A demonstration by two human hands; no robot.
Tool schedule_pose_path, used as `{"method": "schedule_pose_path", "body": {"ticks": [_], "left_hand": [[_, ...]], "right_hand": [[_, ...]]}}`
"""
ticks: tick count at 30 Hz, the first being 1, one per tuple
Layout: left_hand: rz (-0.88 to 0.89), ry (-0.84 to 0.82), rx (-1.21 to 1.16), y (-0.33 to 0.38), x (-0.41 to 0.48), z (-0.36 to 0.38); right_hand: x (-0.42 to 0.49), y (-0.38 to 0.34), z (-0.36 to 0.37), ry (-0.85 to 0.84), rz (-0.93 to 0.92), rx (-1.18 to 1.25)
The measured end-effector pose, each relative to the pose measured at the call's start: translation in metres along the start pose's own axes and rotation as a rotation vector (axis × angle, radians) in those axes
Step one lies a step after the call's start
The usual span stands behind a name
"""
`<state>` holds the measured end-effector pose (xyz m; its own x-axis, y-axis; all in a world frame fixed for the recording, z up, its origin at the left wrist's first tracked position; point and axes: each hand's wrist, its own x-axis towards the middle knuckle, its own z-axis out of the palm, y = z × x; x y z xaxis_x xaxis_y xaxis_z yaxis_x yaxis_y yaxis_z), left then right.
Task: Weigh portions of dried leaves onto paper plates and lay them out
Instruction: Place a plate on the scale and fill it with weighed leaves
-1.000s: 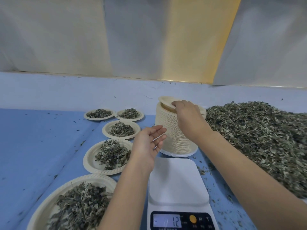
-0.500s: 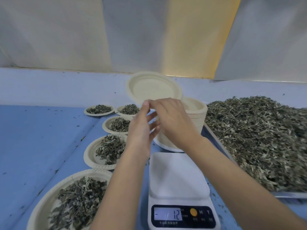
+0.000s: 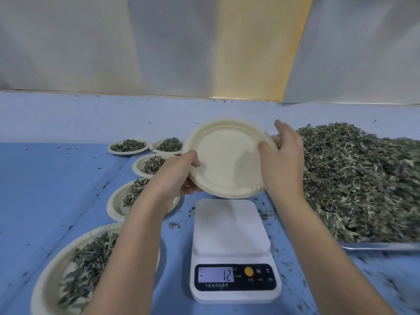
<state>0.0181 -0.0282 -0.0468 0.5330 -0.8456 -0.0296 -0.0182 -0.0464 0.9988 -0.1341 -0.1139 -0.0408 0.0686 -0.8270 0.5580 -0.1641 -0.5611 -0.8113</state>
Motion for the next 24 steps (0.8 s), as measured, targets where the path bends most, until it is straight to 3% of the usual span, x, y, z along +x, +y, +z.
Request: {"method": "schedule_pose_path", "body": {"ticks": [4, 7, 12, 17, 24], "left_hand": [[-0.076, 0.018, 0.069, -0.005, 0.002, -0.008], [-0.005, 0.109, 0.250, -0.010, 0.005, -0.017], [-0.001, 0.062, 0.452, -0.016, 0.006, -0.024], [-0.183, -0.033, 0.538, -0.024, 0.007, -0.024], [-0.190, -0.056, 0.659, -0.033, 0.014, -0.019]], "right_hand": [[-0.003, 0.009, -0.016, -0.035, 0.091, 0.011], [-0.011, 0.023, -0.017, -0.122, 0.151, 0.081], [-0.016, 0.044, -0.013, -0.254, 0.334, 0.193], [-0.018, 0.067, -0.009, -0.338, 0.425, 0.048], [-0.021, 0.077, -0.005, -0.361, 0.434, -0.042]]}}
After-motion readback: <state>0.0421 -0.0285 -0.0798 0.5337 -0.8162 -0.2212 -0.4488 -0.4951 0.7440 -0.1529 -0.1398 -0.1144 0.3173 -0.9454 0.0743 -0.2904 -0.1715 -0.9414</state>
